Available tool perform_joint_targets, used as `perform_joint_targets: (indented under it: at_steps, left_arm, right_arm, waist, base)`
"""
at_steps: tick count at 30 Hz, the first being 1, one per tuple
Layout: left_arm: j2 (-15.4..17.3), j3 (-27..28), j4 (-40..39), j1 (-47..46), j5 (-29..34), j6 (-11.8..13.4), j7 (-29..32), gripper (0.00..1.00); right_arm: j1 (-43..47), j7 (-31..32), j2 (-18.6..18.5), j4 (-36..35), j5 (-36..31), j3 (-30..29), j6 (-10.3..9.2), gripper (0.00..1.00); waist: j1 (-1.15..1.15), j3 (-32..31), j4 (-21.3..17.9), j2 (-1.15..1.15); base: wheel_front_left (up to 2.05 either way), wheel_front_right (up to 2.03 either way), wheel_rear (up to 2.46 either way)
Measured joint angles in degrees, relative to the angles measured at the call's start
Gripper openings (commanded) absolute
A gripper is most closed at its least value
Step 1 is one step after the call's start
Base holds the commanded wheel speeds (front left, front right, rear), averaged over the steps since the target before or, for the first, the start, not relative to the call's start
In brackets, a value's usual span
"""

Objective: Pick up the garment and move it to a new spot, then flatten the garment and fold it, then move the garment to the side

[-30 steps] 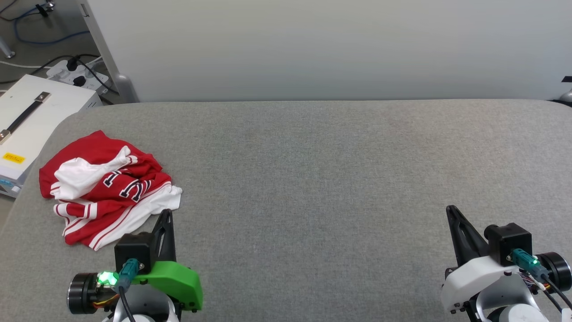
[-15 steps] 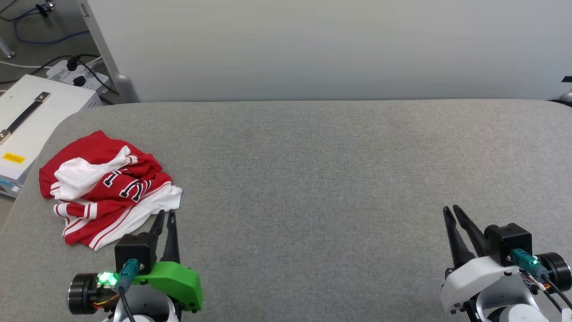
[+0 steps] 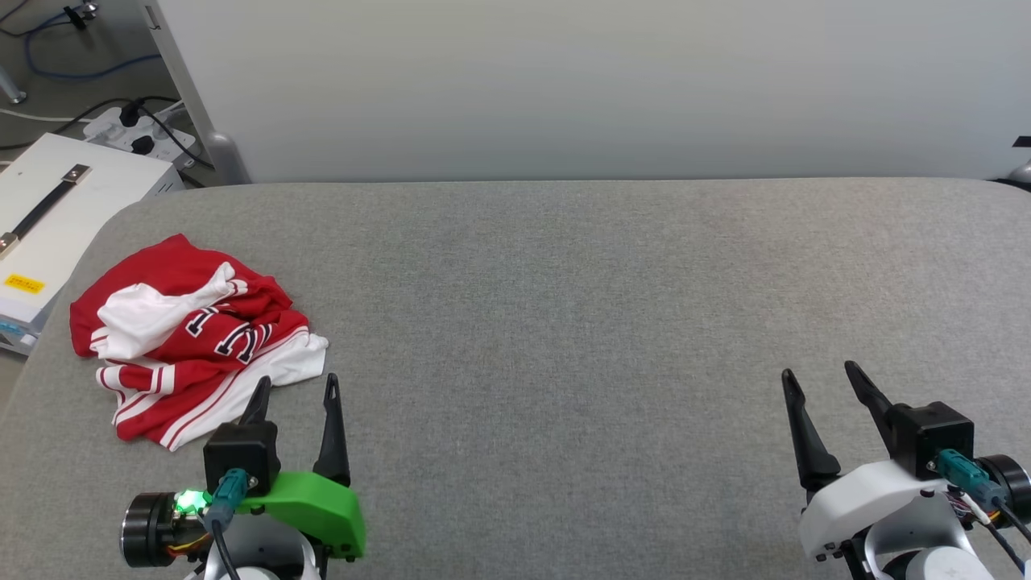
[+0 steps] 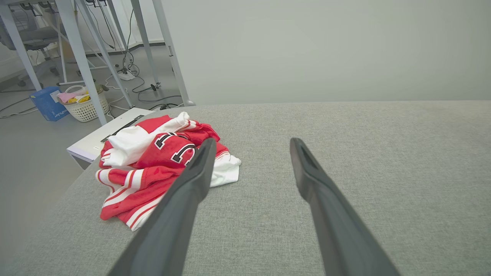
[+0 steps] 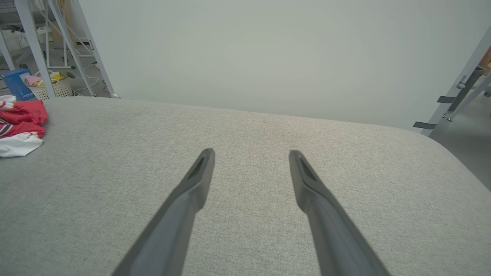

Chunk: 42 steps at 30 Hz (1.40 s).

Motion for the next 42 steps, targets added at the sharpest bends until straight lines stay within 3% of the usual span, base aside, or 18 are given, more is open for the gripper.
perform_joint_targets:
  at_steps: [42]
  left_arm:
    - [0.0, -1.2, 1.0, 0.0, -1.4, 1.2, -5.3, 1.00]
  right_arm:
    - [0.0, -5.1, 0.0, -1.0, 5.5, -0.1, 0.00, 1.00]
  waist:
    - [0.00, 0.6, 0.0, 0.00]
  base:
    - [0.00, 0.00, 0.00]
